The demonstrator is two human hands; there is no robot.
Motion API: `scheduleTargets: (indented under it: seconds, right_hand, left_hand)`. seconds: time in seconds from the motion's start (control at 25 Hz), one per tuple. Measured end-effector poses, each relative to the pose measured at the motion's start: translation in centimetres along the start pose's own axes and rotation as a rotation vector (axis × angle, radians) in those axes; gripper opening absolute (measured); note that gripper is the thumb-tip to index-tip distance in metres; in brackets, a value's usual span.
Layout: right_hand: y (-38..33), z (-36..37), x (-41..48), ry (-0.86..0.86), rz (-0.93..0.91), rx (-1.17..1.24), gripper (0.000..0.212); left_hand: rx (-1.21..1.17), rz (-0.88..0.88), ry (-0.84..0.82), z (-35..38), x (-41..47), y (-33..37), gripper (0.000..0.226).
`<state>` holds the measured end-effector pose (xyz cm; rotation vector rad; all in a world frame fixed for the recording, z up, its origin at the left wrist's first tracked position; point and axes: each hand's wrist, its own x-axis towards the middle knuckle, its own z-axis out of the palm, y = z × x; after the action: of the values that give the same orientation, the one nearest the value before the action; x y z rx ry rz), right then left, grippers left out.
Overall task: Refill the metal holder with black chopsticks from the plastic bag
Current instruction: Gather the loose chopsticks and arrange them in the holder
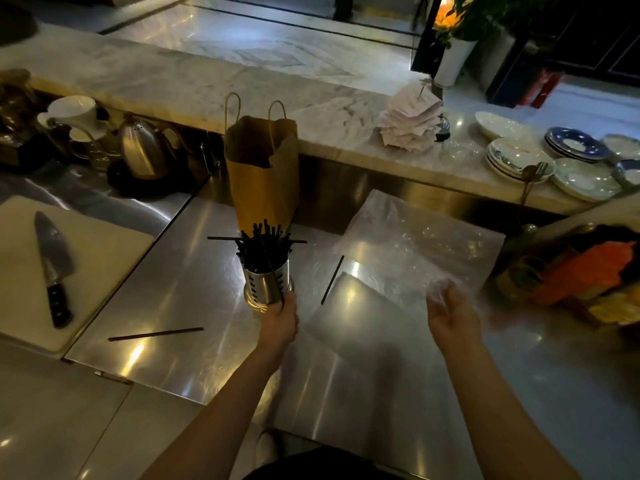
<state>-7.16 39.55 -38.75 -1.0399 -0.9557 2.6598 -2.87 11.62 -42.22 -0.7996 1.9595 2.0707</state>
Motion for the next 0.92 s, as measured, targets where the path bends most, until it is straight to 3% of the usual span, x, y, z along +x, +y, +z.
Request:
scheduleTargets:
  seconds: [0.16, 0.2, 0.24, 0.28, 0.36, 0.4, 0.44, 0.48, 0.52, 0.76, 0.8, 0.92]
  right_hand:
    - [3.7, -6.6, 1.8, 0.050, 0.141, 0.143, 0.008]
    - [4.7, -8.1, 3.0, 0.101, 0.192, 0.081, 0.022]
    - [5.4, -8.6, 3.5, 0.142, 0.289, -0.024, 0.033]
    - [6.4, -8.8, 3.6, 0.310, 0.297, -0.123, 0.035]
    - [7.7, -7.8, 2.0, 0.466, 0.026, -0.725, 0.045]
    - [7.7, -7.5, 1.4, 0.420, 0.020, -0.737, 0.048]
    - [7.4, -7.9, 1.4, 0.414, 0.111, -0.499, 0.048]
    - [7.3, -8.3, 2.1, 0.370, 0.265, -0.055, 0.046]
    - [7.5, -8.5, 2.2, 0.300, 0.277, 0.149, 0.044]
    - [10.6, -8.0, -0.2, 0.581, 0.076, -0.568, 0.019]
    - [11.1, -8.0, -0.4, 0.611, 0.075, -0.679, 0.024]
    - [12.3, -7.5, -0.9, 0.713, 0.046, -1.006, 0.065]
  left_hand:
    - [0.045, 0.022, -0.006, -0.8, -0.5, -0.3, 0.039]
    - [0.060, 0.034, 0.007, -1.0, -0.7, -0.4, 0.041]
    - [0.066, 0.050, 0.020, -1.3, -1.0, -0.5, 0.043]
    - [0.057, 0.070, 0.024, -1.6, -1.3, -0.6, 0.044]
    - [0.034, 0.109, 0.007, -2.1, -1.8, -0.6, 0.044]
    - [0.032, 0.125, -0.001, -2.5, -1.9, -0.7, 0.045]
    - [0.034, 0.138, -0.009, -2.9, -2.0, -0.7, 0.046]
    - [0.042, 0.149, -0.012, -3.3, -1.9, -0.8, 0.047]
    - [0.058, 0.160, -0.014, -3.8, -1.8, -1.0, 0.047]
    - [0.202, 0.234, 0.020, -7.2, -1.0, -2.3, 0.032]
    - [0.205, 0.236, 0.030, -7.9, -0.9, -2.5, 0.032]
    - [0.231, 0.197, 0.046, -9.7, -0.6, -3.1, 0.038]
